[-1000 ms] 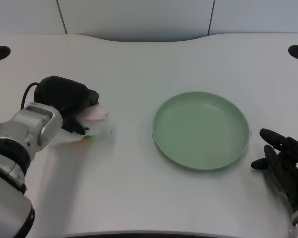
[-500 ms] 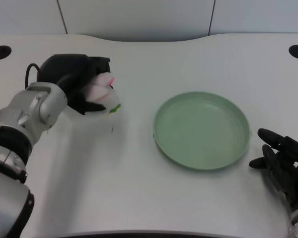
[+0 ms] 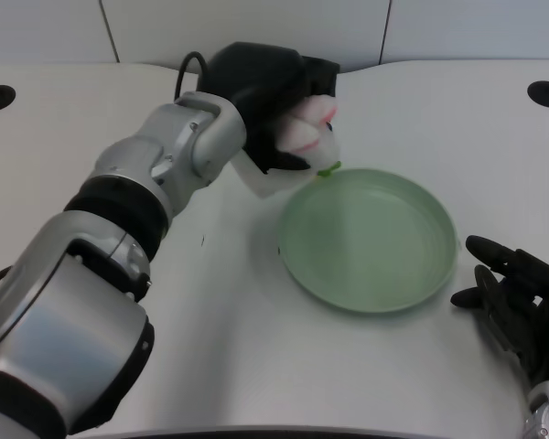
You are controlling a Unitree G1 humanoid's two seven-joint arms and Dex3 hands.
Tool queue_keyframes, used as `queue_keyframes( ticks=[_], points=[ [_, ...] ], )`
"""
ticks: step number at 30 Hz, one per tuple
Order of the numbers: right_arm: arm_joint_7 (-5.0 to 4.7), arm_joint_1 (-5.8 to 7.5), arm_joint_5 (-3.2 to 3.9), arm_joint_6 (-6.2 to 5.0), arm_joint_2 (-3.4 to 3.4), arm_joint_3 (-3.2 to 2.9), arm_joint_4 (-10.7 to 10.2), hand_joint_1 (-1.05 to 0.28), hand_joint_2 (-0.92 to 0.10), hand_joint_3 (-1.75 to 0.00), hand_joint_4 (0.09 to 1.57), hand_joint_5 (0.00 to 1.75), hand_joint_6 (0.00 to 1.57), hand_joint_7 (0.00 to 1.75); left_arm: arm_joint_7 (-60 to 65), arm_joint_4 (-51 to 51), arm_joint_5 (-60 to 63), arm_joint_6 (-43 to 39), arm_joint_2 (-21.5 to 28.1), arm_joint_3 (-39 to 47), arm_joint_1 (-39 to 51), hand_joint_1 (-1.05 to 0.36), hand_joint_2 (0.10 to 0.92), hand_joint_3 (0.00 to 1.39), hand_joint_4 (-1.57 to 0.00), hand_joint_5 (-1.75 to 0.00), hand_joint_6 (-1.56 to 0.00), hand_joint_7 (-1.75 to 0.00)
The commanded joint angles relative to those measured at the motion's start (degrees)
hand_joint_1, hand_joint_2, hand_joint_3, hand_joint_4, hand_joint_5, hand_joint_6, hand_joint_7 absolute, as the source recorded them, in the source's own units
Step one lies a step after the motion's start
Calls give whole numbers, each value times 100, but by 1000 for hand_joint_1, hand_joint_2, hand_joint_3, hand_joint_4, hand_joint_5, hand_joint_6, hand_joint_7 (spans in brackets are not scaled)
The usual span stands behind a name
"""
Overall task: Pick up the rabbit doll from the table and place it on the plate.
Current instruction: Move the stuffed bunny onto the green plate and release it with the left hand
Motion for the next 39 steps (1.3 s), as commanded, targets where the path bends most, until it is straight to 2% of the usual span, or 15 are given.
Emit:
queue_keyframes(
  ticks=[1,3,6,10,13,17,20,23,24,26,28,29,31,34,39],
  points=[
    [23,-36,57,-68,2,-21,73,-368,-921,-318,842,1054,992,76,-106,113,112,39,-218,-131,-178,-195,534,792,-925,-1746,-733,-1746],
    [-17,-35,36,14,13,-10,70,-387,-921,-322,824,1042,970,65,-72,163,151,40,-420,-205,-163,-211,436,934,-942,-1746,-737,-1746],
    [47,-28,73,1,21,-34,88,-364,-921,-338,817,1034,949,54,-69,245,180,116,-630,-259,-152,-228,398,954,-924,-1746,-718,-1746],
    [-224,-27,-124,-33,-19,69,85,-353,-921,-347,821,1039,951,56,-114,356,236,327,-936,-359,-138,-258,526,728,-832,-1746,-662,-1741],
    [-282,-17,-154,-50,-10,82,67,-360,-921,-352,815,1042,951,57,-30,415,304,397,-1064,-469,-62,-255,550,653,-878,-1746,-712,-1746],
    [-138,-18,-44,-84,31,24,77,-349,-921,-350,809,1045,957,61,-60,490,290,488,-1123,-452,31,-266,573,613,-835,-1744,-691,-1742],
    [-147,10,-31,-95,73,14,54,-352,-921,-345,807,1035,963,65,5,526,314,557,-1172,-471,103,-272,658,422,-760,-1737,-642,-1730],
    [49,23,38,-155,70,-21,56,-328,-921,-361,796,1022,952,60,-21,530,288,559,-1189,-443,139,-362,728,235,-749,-1745,-590,-1744],
    [42,14,39,-163,68,-29,67,-326,-921,-365,796,1021,951,59,-83,531,270,577,-1192,-427,137,-391,758,166,-737,-1746,-562,-1745],
    [-96,7,-37,-141,57,0,72,-347,-921,-351,809,1019,972,71,-220,536,237,600,-1191,-396,126,-511,810,50,-606,-1460,-554,-1283],
    [-148,5,-65,-139,50,12,73,-357,-921,-347,812,1014,975,74,-367,554,256,628,-1182,-415,105,-550,824,16,-568,-1349,-570,-1093],
    [-159,4,-73,-161,46,16,75,-365,-921,-343,813,1012,978,75,-454,565,281,652,-1177,-440,89,-662,842,9,-523,-986,-565,-710],
    [-198,9,-96,-117,44,34,59,-372,-921,-343,823,1015,983,78,-582,567,319,636,-1152,-480,72,-760,853,3,-521,-625,-603,-278],
    [-178,19,-95,-138,49,34,50,-370,-921,-349,835,1024,984,80,-711,558,335,615,-1133,-490,59,-881,860,2,-369,-386,-477,-39],
    [-181,11,-103,-147,39,39,48,-375,-921,-349,831,1029,979,78,-843,554,371,580,-1094,-539,29,-1016,905,6,-29,-276,-187,-6]
  ],
)
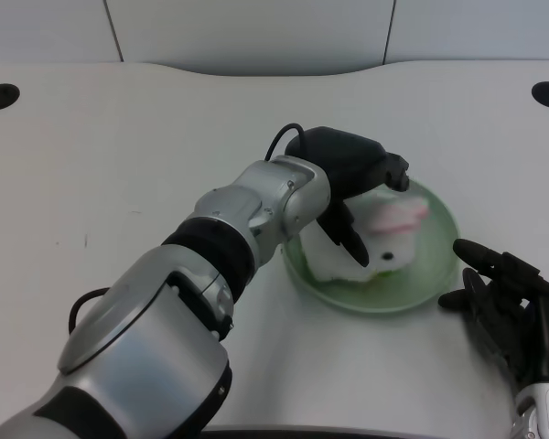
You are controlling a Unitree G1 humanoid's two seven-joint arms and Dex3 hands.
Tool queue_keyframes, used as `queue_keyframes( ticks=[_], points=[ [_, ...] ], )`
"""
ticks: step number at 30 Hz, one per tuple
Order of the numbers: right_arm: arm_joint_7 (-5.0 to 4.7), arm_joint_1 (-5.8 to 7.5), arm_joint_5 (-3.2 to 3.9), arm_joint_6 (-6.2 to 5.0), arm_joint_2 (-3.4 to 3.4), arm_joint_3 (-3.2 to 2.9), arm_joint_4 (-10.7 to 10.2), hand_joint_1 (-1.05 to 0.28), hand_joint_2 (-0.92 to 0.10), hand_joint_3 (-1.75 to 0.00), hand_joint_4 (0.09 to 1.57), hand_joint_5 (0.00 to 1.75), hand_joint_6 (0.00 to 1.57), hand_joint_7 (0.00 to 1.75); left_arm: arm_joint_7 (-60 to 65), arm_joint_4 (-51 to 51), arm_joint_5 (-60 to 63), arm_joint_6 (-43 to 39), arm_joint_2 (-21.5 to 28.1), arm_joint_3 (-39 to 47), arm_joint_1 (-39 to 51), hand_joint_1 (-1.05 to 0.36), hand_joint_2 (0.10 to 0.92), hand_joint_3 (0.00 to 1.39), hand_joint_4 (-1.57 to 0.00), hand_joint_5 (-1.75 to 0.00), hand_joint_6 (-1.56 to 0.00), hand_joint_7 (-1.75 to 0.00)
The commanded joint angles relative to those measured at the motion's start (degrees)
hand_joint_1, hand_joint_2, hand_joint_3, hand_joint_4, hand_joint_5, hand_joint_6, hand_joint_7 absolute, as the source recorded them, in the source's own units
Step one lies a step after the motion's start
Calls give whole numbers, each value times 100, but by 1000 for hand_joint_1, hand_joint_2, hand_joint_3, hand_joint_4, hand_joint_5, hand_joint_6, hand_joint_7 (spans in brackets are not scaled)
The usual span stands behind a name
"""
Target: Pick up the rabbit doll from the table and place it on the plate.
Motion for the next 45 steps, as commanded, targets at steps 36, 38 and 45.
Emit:
queue_keyframes(
  ticks=[36,38,45],
  points=[
    [661,-97,560,263,-70,-285,-50,-344,-921,-348,810,1021,974,84,-2449,-2666,-3926,-1153,2140,3071,3192,-797,921,316,1,-1024,1,-748],
    [700,-96,572,312,-103,-286,-54,-356,-921,-338,817,1002,985,88,-2811,-3365,-4442,-616,2215,3313,3692,-802,921,338,1,-1021,1,-747],
    [719,-42,504,382,-139,-202,-209,-364,-921,-364,799,987,956,72,-3311,-5273,-5727,929,2254,3884,5048,-815,921,365,-19,-1190,1,-866]
  ],
)
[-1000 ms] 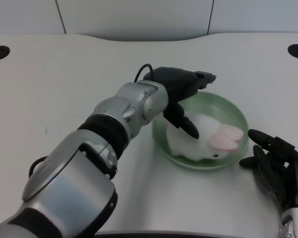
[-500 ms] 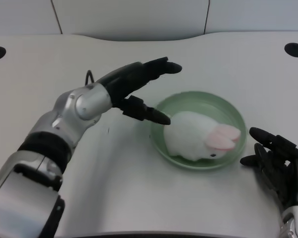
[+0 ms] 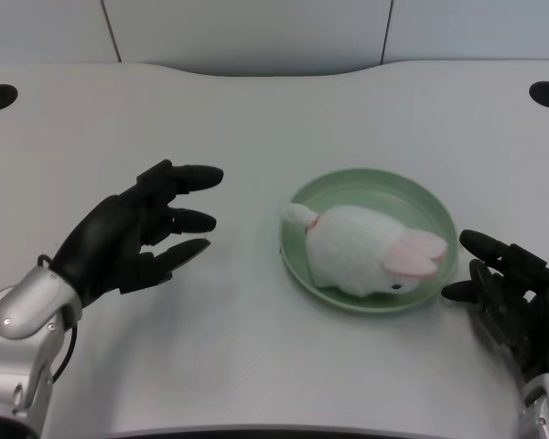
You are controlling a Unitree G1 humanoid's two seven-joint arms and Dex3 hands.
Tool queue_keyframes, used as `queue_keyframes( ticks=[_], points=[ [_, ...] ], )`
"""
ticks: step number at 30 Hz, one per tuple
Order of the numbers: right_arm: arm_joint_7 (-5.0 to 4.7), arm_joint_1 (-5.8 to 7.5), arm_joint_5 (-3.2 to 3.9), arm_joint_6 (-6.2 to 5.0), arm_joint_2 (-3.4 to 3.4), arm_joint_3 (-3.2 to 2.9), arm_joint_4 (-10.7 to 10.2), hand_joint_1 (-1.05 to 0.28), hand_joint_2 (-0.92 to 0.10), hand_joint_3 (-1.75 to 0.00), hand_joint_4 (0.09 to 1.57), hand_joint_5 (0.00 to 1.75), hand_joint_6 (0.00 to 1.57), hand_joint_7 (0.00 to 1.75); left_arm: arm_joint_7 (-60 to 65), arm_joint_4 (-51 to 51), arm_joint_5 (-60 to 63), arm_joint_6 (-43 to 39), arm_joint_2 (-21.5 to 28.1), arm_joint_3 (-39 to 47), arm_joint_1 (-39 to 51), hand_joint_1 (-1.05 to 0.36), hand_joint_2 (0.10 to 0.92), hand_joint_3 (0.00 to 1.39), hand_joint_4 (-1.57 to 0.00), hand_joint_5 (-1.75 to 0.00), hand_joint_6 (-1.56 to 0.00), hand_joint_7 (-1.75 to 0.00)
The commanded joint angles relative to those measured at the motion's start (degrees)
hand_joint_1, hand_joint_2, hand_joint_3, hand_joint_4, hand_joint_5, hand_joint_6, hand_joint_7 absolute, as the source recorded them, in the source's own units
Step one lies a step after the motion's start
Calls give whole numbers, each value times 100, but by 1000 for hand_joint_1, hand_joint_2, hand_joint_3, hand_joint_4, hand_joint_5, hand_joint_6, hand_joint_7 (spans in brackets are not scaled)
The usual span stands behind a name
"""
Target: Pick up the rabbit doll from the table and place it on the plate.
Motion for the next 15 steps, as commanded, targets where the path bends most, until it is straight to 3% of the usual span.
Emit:
queue_keyframes(
  ticks=[1,3,5,8,11,15],
  points=[
    [10,79,43,56,-73,10,-102,-360,-921,-362,799,1005,955,73,-208,-659,-657,789,36,324,546,-812,921,347,-40,-1206,-5,-887],
    [-17,94,56,55,-53,9,-133,-353,-921,-355,804,1063,957,78,-177,-1028,-977,1287,-1,465,867,-832,921,286,-142,-1189,-32,-942],
    [98,101,118,15,-55,-17,-119,-372,-921,-347,799,1083,956,79,-120,-1313,-1214,1629,-33,591,1127,-818,921,259,-211,-1179,-64,-964],
    [10,106,16,10,-103,49,-104,-397,-921,-354,791,1089,950,78,-98,-1495,-1548,1909,-115,866,1414,-788,921,303,-268,-1192,-60,-999],
    [-15,100,13,46,-114,68,-108,-402,-921,-362,783,1078,940,75,-204,-1513,-1721,1984,-142,1042,1602,-784,921,343,-302,-1225,-49,-1073],
    [-79,94,-55,-56,-151,113,-92,-392,-921,-371,809,1100,937,77,-186,-1621,-1955,2147,-203,1235,1940,-763,921,342,-381,-1242,-107,-1092]
  ],
)
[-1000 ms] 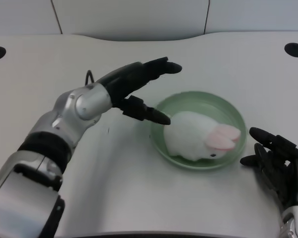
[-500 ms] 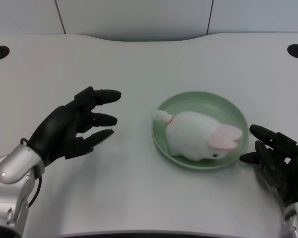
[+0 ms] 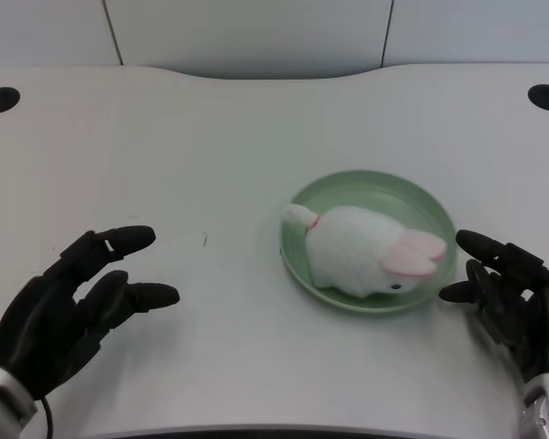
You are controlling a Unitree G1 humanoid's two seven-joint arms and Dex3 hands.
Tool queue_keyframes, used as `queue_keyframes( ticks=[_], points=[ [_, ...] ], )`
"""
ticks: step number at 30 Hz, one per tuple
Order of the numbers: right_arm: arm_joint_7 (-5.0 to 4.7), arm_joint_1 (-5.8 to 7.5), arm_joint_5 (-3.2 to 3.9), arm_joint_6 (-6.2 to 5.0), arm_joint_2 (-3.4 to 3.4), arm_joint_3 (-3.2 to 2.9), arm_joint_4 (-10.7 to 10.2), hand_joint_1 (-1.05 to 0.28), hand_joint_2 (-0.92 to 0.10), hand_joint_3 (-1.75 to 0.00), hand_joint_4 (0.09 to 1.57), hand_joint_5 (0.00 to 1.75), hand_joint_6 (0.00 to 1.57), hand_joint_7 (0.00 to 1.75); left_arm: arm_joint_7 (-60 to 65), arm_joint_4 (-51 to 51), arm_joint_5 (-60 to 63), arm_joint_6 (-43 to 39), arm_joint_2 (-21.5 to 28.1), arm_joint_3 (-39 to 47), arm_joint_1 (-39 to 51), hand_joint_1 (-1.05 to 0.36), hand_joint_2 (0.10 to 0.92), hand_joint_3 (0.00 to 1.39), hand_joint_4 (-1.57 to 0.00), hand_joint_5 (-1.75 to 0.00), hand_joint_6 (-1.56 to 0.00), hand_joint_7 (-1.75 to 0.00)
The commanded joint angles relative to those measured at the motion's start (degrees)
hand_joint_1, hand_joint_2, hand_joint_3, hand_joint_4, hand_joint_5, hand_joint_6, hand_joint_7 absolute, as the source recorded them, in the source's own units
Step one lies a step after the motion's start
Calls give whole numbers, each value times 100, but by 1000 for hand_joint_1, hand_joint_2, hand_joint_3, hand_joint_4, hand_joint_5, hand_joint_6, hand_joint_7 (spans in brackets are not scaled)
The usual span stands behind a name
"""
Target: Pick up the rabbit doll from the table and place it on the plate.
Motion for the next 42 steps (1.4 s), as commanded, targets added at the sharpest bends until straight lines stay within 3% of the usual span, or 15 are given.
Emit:
queue_keyframes(
  ticks=[1,6,8,10,14,17,21,24,26,30,32,36,39,41,42],
  points=[
    [-63,48,-20,-64,-134,5,-21,-390,-921,-363,817,1125,938,80,-20,-53,-86,-1,-45,169,316,-764,921,344,-393,-1240,-114,-1085],
    [-71,35,-73,-86,-221,40,8,-381,-921,-326,811,1212,937,93,-61,136,-29,-364,-181,282,460,-789,921,339,-433,-1201,-162,-1023],
    [-36,30,-64,-116,-250,39,14,-383,-921,-327,806,1212,937,98,-116,255,-6,-504,-203,303,434,-789,921,365,-419,-1205,-152,-1022],
    [49,9,-14,-164,-271,5,45,-383,-921,-324,802,1210,937,101,-97,345,30,-592,-235,304,406,-780,921,379,-410,-1215,-159,-1029],
    [174,-25,82,-133,-297,-74,101,-364,-921,-345,772,1191,944,110,31,396,55,-570,-307,306,406,-765,921,366,-428,-1229,-189,-1022],
    [103,-44,70,-97,-300,-88,108,-375,-921,-359,754,1159,946,113,116,474,155,-634,-332,303,386,-757,921,382,-434,-1236,-196,-1020],
    [-157,-75,-20,-17,-288,-48,88,-388,-921,-345,744,1140,953,119,214,634,336,-761,-318,316,303,-759,921,390,-413,-1270,-194,-1082],
    [-242,-82,-32,33,-287,-22,86,-375,-921,-338,726,1129,957,122,291,687,420,-847,-347,329,294,-752,921,396,-441,-1305,-211,-1107],
    [-197,-78,-14,34,-289,-16,92,-373,-921,-336,714,1121,954,120,396,725,554,-885,-325,314,281,-747,921,403,-413,-1354,-213,-1142],
    [-206,-58,-22,3,-276,-1,75,-392,-921,-326,704,1112,950,118,398,909,850,-1163,-238,273,273,-744,921,407,-297,-1426,-167,-1210],
    [-116,-52,39,0,-263,-30,69,-387,-921,-323,721,1120,949,117,377,1020,957,-1339,-223,265,261,-744,921,407,-284,-1433,-161,-1216],
    [-68,-35,33,-59,-271,-28,59,-381,-921,-336,756,1144,947,116,496,1039,1173,-1474,-216,210,302,-726,921,429,-277,-1457,-145,-1222],
    [-95,-9,5,-82,-267,-12,27,-389,-921,-348,740,1140,940,113,714,858,1286,-1385,-289,162,409,-700,921,441,-283,-1469,-155,-1228],
    [-144,2,-65,-106,-299,29,28,-386,-921,-360,746,1150,937,112,747,783,1274,-1348,-286,129,458,-682,921,452,-286,-1471,-156,-1217],
    [-129,0,-55,-113,-302,21,39,-385,-921,-363,753,1158,940,114,748,758,1260,-1340,-278,121,478,-676,921,456,-289,-1471,-157,-1214]
  ],
)
